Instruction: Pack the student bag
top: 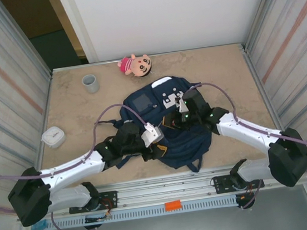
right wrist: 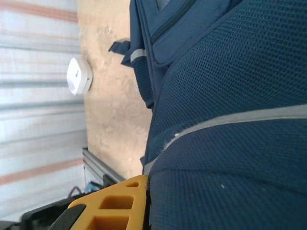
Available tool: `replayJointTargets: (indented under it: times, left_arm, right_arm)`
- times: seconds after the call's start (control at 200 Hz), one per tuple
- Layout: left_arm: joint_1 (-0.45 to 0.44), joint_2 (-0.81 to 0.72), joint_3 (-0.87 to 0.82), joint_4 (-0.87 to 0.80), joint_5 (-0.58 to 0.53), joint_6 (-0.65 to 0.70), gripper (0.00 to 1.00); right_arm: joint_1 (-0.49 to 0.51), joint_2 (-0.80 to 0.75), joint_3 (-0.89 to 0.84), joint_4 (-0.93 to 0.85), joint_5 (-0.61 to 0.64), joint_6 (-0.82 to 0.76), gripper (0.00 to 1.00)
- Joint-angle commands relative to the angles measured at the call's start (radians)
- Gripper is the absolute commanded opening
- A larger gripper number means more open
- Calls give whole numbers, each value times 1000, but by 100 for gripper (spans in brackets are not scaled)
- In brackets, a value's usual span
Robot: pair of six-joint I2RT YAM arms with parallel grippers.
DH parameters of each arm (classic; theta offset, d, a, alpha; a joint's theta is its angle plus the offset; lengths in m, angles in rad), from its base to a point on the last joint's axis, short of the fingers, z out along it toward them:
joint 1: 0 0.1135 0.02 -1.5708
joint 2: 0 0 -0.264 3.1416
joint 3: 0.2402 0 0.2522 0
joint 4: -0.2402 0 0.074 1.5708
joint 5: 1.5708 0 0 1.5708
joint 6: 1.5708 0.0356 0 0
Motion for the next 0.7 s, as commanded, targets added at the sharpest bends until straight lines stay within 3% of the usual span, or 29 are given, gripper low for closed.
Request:
replayJointTargets:
  times: [0.0, 0.17, 0.446, 0.631, 0.697]
  left_arm:
    - [-1, -73, 36, -29, -92, 192, 61]
    - [20, -65, 20, -4, -263, 434, 76]
    - [72, 136, 97, 127, -216, 565, 79]
    - [79, 211, 128, 218, -100, 562, 67]
    - [80, 233, 141, 227, -65, 564, 52]
  right_arm:
    - [-92, 32, 88, -170, -184, -246, 0]
    - [-160, 81, 192, -359, -338, -447, 0]
    - [-203, 129, 295, -552, -438, -635, 0]
    - [-220, 162, 328, -637, -439, -722, 0]
    - [-231, 170, 333, -646, -455, -734, 0]
